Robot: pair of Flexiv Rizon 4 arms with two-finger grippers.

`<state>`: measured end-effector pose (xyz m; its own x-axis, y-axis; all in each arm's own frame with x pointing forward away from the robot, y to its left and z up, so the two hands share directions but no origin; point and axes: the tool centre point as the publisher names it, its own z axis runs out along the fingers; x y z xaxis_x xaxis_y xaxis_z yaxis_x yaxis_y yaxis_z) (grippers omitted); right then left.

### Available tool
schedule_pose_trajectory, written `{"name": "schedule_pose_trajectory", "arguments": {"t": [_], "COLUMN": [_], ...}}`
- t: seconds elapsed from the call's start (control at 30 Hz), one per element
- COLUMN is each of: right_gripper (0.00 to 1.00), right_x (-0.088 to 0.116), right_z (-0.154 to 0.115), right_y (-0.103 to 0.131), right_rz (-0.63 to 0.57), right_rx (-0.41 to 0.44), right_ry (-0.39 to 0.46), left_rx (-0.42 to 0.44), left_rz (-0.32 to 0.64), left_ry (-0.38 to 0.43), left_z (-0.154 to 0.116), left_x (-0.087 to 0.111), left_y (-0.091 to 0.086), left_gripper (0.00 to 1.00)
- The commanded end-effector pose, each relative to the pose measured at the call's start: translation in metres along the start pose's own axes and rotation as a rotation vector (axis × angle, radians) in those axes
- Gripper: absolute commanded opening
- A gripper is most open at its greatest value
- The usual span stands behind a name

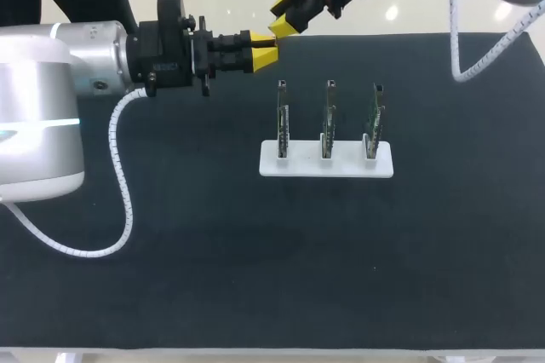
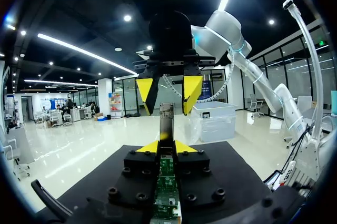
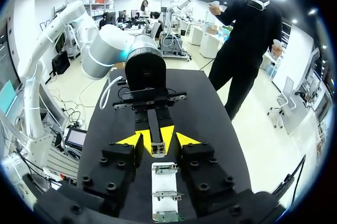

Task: Pick up the optical module with the left hand, and insert it into the network port with the right hand.

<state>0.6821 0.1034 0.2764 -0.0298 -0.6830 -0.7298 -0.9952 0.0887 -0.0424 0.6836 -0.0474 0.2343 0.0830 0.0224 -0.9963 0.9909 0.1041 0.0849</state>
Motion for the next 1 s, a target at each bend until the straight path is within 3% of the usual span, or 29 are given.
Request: {"name": "schedule_pose_trajectory", "arguments": {"t": [0.03,0.4,0.53,0.57,1.0], "right_gripper": [0.39,0.30,0.14,0.00,0.00], "right_x": [0.0006,0.0017,0.0019,0.0018,0.0025], "right_z": [0.0003,0.0013,0.0016,0.0016,0.0016], "right_y": [-0.0007,0.0002,0.0007,0.0007,0.0020], "right_rz": [-0.003,-0.006,-0.006,-0.006,-0.006], "right_rx": [0.001,0.006,0.007,0.008,0.009], "right_ry": [0.002,-0.001,-0.002,-0.002,0.003], "left_rx": [-0.006,-0.006,-0.006,-0.006,-0.006], "left_rz": [0.003,0.003,0.003,0.003,0.003], "left_ry": [-0.003,-0.003,-0.003,-0.003,-0.003], "left_z": [0.0001,0.0001,0.0001,0.0001,0.0001], "left_x": [0.0008,0.0008,0.0008,0.0008,0.0008], "left_y": [-0.0013,-0.0013,-0.0013,-0.0013,-0.0013], "left_gripper": [0.00,0.00,0.00,0.00,0.00]}}
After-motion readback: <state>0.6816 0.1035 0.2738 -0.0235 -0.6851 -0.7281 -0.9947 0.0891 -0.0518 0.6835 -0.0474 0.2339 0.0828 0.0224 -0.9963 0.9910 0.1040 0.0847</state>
